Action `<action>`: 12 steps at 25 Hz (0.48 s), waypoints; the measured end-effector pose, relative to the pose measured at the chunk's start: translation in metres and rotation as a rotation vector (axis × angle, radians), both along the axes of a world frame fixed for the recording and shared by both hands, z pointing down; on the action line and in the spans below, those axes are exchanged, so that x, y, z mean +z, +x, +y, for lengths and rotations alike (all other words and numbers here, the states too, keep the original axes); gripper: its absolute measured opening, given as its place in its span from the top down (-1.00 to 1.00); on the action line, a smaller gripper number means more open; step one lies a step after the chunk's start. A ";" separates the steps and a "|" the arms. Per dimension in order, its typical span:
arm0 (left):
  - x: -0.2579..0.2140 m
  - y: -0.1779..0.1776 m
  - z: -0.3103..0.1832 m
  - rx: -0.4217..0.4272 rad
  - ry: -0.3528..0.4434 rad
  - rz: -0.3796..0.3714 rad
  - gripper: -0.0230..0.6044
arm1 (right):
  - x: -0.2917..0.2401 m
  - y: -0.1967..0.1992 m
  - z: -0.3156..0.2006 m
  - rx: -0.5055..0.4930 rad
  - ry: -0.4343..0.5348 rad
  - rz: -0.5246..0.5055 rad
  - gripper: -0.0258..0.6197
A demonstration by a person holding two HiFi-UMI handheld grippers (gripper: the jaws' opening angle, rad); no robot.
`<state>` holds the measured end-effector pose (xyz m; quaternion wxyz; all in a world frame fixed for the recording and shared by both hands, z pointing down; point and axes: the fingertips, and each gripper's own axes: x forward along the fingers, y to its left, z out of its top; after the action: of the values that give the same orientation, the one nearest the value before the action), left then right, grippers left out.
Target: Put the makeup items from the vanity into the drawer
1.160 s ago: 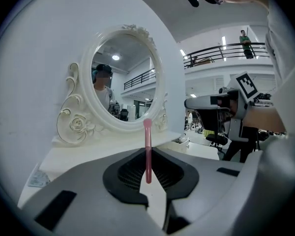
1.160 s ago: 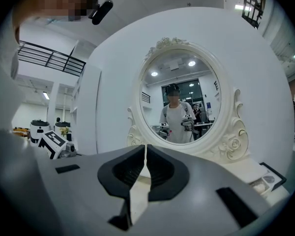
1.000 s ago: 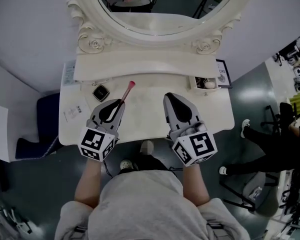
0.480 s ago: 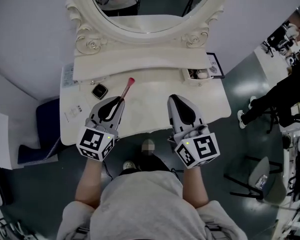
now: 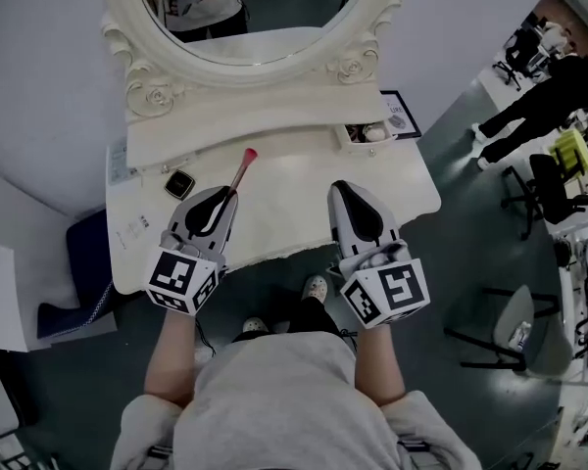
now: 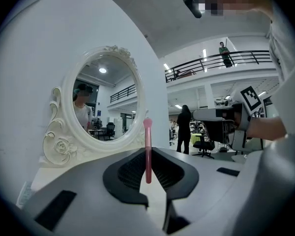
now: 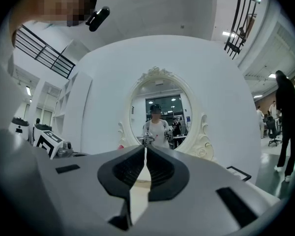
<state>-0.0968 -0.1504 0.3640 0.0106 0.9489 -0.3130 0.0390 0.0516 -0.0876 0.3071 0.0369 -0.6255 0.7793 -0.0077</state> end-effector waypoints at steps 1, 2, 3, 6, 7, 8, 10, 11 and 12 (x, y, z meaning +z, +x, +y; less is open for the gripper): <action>-0.001 0.006 -0.002 0.002 0.004 0.000 0.77 | -0.001 0.007 -0.001 0.005 0.004 -0.001 0.83; -0.002 0.013 -0.004 0.004 0.006 0.001 0.77 | -0.001 0.014 -0.002 0.008 0.006 -0.003 0.83; -0.002 0.021 -0.006 0.006 0.008 0.002 0.77 | -0.001 0.022 -0.003 0.011 0.006 -0.004 0.83; -0.004 0.047 -0.013 0.011 0.013 0.003 0.77 | -0.001 0.047 -0.007 0.018 0.006 -0.006 0.83; -0.005 0.057 -0.016 0.013 0.014 0.002 0.77 | -0.001 0.057 -0.009 0.020 0.006 -0.008 0.83; -0.005 0.067 -0.018 0.016 0.015 0.002 0.77 | -0.001 0.067 -0.011 0.022 0.006 -0.010 0.83; -0.005 0.087 -0.022 0.021 0.016 0.000 0.77 | -0.001 0.087 -0.015 0.025 0.006 -0.013 0.83; -0.005 0.097 -0.024 0.024 0.016 -0.001 0.77 | -0.001 0.097 -0.017 0.027 0.008 -0.014 0.83; -0.005 0.107 -0.026 0.028 0.017 -0.002 0.77 | -0.001 0.107 -0.019 0.030 0.009 -0.015 0.83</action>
<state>0.0104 -0.1760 0.3594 0.0019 0.9532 -0.2999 0.0374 0.1582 -0.1070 0.3061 0.0458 -0.6369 0.7696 -0.0083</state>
